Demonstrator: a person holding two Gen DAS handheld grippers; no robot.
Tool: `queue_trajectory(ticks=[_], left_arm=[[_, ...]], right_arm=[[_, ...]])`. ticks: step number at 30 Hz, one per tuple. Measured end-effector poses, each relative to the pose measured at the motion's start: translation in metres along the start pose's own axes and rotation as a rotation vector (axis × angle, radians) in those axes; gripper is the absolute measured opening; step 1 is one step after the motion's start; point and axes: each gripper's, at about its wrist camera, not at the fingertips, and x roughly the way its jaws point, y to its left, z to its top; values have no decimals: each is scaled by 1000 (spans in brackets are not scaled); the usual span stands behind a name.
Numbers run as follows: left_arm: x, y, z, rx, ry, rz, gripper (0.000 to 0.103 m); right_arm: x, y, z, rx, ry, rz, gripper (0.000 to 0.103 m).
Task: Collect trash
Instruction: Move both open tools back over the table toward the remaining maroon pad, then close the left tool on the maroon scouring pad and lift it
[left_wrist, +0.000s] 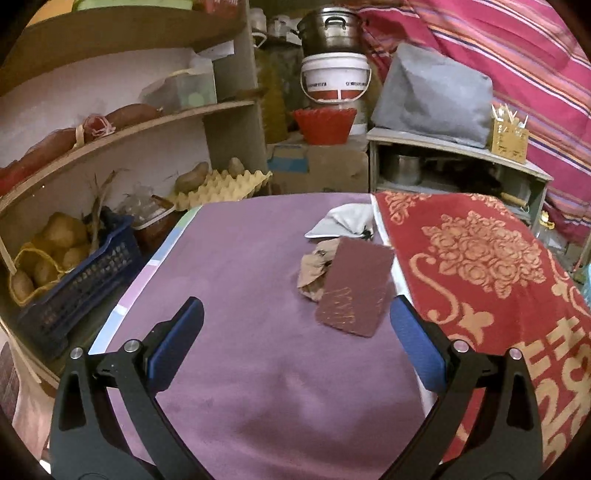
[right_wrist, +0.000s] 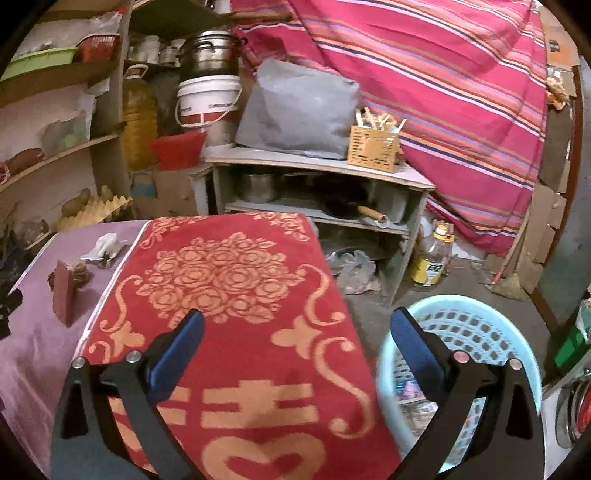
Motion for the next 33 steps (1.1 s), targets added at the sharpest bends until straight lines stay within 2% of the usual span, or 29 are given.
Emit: queue_trajectory(ticks=[6, 9, 13, 17, 19, 21, 24, 26, 28, 33], left_arm=[[26, -6, -3, 25, 39, -16, 97], [37, -15, -2, 35, 56, -56, 97], [55, -25, 5, 48, 80, -106, 97], [67, -33, 7, 78, 85, -119, 97], [71, -34, 5, 86, 90, -135, 97], [82, -32, 5, 74, 134, -162, 97], [85, -26, 8, 42, 135, -197, 96], [91, -25, 8, 38, 160, -221, 90], [98, -26, 7, 35, 190, -248, 75], [105, -23, 5, 12, 222, -291, 61]], right_arm=[[15, 27, 1, -59, -10, 10, 98], [18, 29, 3, -48, -61, 28, 99], [35, 24, 5, 4, 38, 50, 99], [49, 19, 1, 73, 115, 106, 99], [51, 22, -1, 59, 120, 76, 99], [51, 26, -2, 30, 113, 32, 99], [52, 28, -3, 9, 108, -7, 99], [54, 29, -3, 8, 115, -11, 99], [55, 31, -3, 4, 121, -4, 99], [56, 37, -4, -25, 126, 6, 99]])
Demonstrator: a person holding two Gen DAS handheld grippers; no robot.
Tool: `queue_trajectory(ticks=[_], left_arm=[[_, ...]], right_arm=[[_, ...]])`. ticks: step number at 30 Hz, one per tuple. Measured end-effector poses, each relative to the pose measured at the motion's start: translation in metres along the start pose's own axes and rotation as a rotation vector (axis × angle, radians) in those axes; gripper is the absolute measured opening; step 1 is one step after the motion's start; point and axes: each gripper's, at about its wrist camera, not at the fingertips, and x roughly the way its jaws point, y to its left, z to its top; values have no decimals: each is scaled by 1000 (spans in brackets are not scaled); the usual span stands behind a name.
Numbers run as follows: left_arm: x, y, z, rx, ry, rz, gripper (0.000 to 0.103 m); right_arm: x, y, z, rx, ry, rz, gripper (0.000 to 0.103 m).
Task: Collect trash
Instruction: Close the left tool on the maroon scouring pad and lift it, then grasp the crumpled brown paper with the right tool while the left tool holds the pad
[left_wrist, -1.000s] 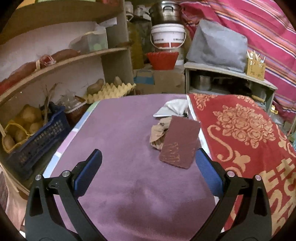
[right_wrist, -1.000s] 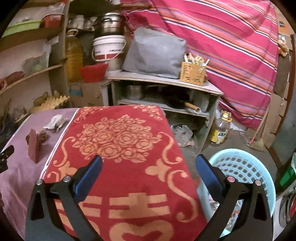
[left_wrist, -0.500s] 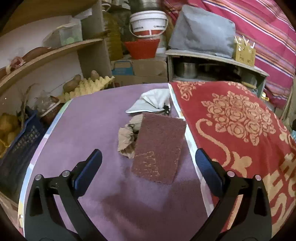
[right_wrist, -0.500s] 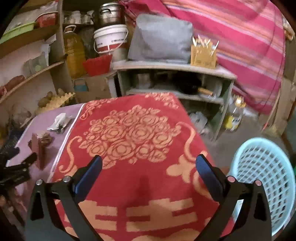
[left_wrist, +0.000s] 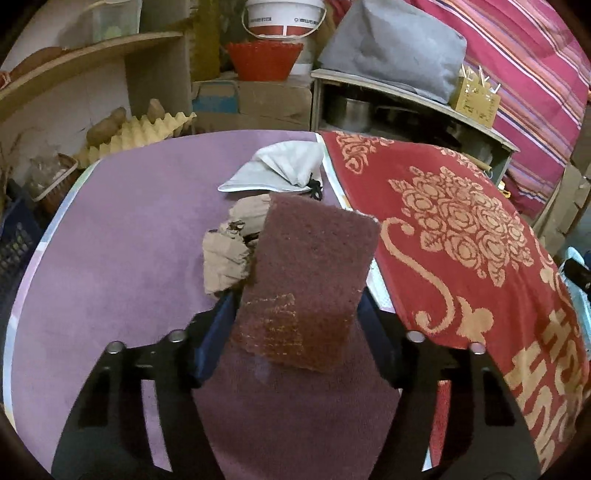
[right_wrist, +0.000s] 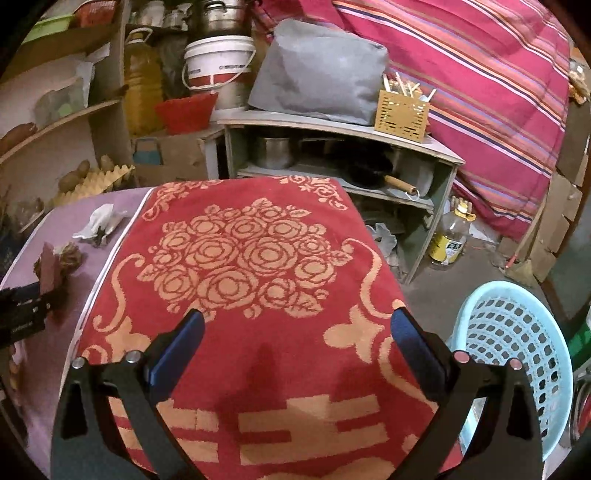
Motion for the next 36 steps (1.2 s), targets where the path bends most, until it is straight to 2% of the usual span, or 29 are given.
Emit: queue_trajectory(ticks=[3, 6, 9, 18, 24, 32, 36], left_arm=[[-4, -2, 0, 17, -21, 18, 60], [-15, -10, -2, 89, -50, 76, 60], [-35, -9, -5, 125, -80, 99, 60], [-81, 57, -17, 22, -118, 205, 60], [-90, 97, -25, -39, -128, 261, 60], [-101, 124, -29, -63, -153, 288, 60], [-106, 137, -28, -103, -164, 273, 60]], right_arm=[[-1, 3, -1, -10, 1, 3, 99], [-4, 8, -1, -22, -5, 10, 98], [-8, 18, -2, -50, -15, 11, 98], [-22, 47, -8, -99, -35, 33, 98], [-31, 79, -8, -64, -55, 155, 98], [-30, 160, 10, -151, -35, 244, 98], [-25, 200, 16, -195, -19, 287, 98]])
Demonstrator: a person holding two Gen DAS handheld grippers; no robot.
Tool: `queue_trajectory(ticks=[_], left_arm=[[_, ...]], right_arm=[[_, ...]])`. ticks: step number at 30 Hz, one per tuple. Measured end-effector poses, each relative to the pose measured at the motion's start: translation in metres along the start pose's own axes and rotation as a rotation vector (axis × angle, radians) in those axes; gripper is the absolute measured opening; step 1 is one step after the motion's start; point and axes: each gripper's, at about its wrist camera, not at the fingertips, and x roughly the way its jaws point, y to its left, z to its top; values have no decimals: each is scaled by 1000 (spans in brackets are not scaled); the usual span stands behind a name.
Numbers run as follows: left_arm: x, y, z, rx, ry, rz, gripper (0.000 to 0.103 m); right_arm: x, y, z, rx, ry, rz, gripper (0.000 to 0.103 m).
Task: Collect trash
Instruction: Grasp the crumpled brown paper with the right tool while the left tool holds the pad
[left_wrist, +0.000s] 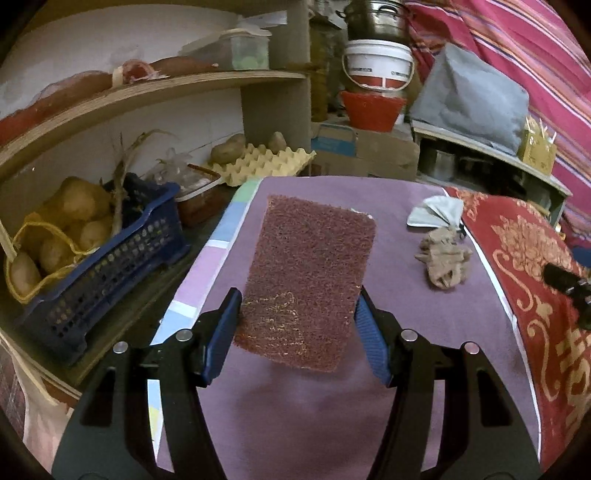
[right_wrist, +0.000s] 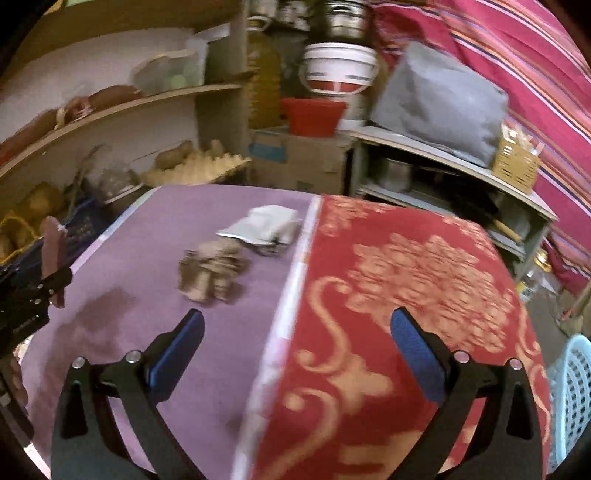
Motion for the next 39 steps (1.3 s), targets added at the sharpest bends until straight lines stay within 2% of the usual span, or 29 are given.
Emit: queue_trajectory(ticks=[6, 18, 19, 20, 22, 23, 27, 32, 35, 37, 39], left_arm=[[6, 7, -1, 8, 8, 14, 60], [28, 31, -1, -37, 6, 18, 60], [29, 31, -1, -36, 5, 19, 60], [30, 31, 0, -35, 3, 19, 60], [30, 30, 1, -39, 2, 16, 60], [30, 29, 1, -40, 1, 15, 60], [28, 22, 3, -30, 1, 11, 60], [20, 8, 7, -11, -3, 13, 60], [12, -4, 11, -8, -7, -9, 60], [6, -15, 13, 3, -14, -29, 60], [-1, -31, 15, 33, -26, -51, 60]], right_arm=[[36, 40, 4, -43, 52, 18, 98], [79, 67, 13, -66, 97, -39, 96], [82, 68, 12, -77, 101, -43, 91], [84, 69, 12, -86, 111, -35, 78], [87, 65, 12, -67, 125, 28, 68], [87, 64, 12, -65, 130, 37, 57], [77, 58, 12, -71, 119, 61, 49], [52, 34, 9, -40, 107, 82, 48], [28, 12, 5, -32, 87, 79, 26], [10, -6, 1, -19, 70, 69, 25], [-5, -27, -6, -4, 60, 58, 19]])
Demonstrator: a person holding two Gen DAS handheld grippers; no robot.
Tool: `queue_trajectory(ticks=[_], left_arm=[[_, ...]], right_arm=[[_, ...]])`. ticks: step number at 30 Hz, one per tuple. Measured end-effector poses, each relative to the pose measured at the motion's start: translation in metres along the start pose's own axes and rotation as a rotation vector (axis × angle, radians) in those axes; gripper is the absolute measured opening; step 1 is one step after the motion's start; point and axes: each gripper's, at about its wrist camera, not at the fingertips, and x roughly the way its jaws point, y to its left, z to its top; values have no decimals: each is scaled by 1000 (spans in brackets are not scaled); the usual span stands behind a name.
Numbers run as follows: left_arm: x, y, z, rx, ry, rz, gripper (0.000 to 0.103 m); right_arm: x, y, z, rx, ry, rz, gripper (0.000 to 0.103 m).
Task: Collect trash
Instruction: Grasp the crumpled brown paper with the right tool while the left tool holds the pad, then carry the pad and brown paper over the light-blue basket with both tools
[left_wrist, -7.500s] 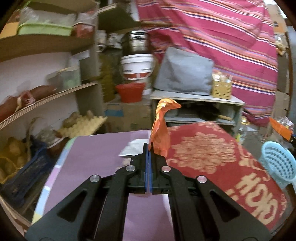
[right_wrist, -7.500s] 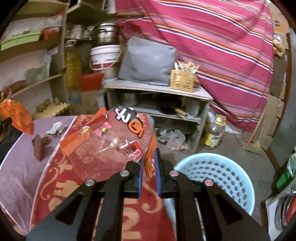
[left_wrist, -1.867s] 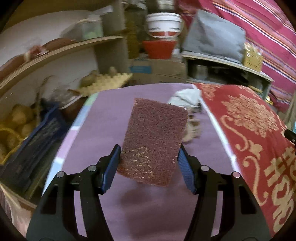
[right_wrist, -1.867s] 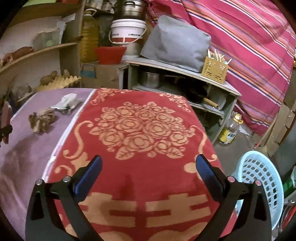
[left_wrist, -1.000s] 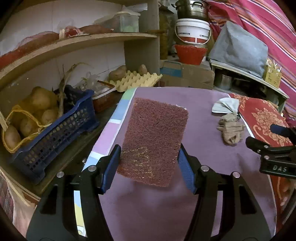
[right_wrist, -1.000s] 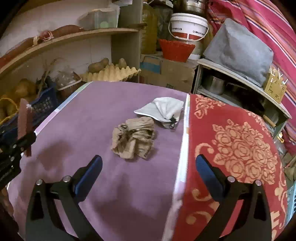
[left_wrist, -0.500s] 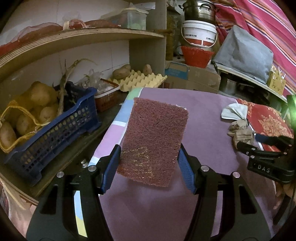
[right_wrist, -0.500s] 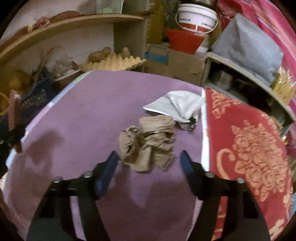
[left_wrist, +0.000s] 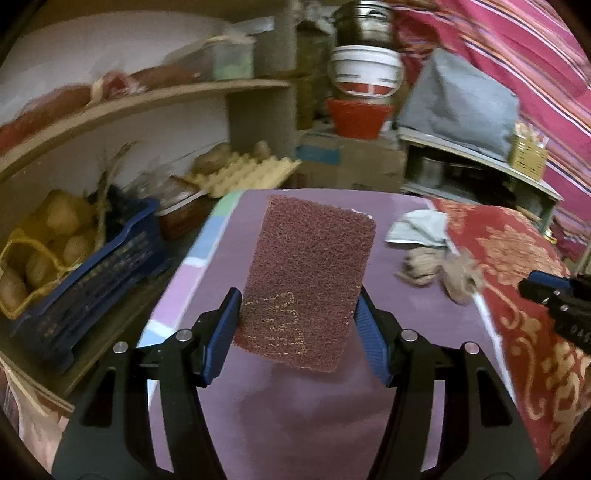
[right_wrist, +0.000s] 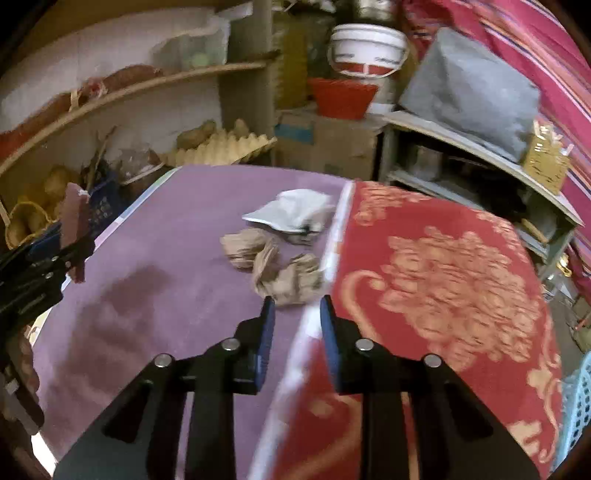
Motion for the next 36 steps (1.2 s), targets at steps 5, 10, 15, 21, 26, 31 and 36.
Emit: queue_trajectory(ticks=[5, 10, 15, 21, 26, 31, 36], left_arm=[[-10, -22, -2, -3, 7, -31, 60], [-13, -32, -5, 25, 2, -6, 60], [-2, -23, -7, 9, 16, 8, 60], [11, -2, -3, -32, 25, 17, 60], [24, 9, -1, -51, 40, 30, 60], [27, 2, 4, -48, 38, 18, 60], [24, -18, 7, -10, 31, 15, 60]], right_arm=[[-12, -30, -16, 7, 25, -24, 20], [-7, -35, -21, 15, -1, -37, 76], [19, -19, -13, -14, 19, -24, 77], [66, 8, 11, -19, 44, 7, 77], [97, 31, 17, -94, 77, -39, 76], [112, 30, 18, -112, 123, -13, 53], [98, 18, 19, -96, 85, -2, 52]])
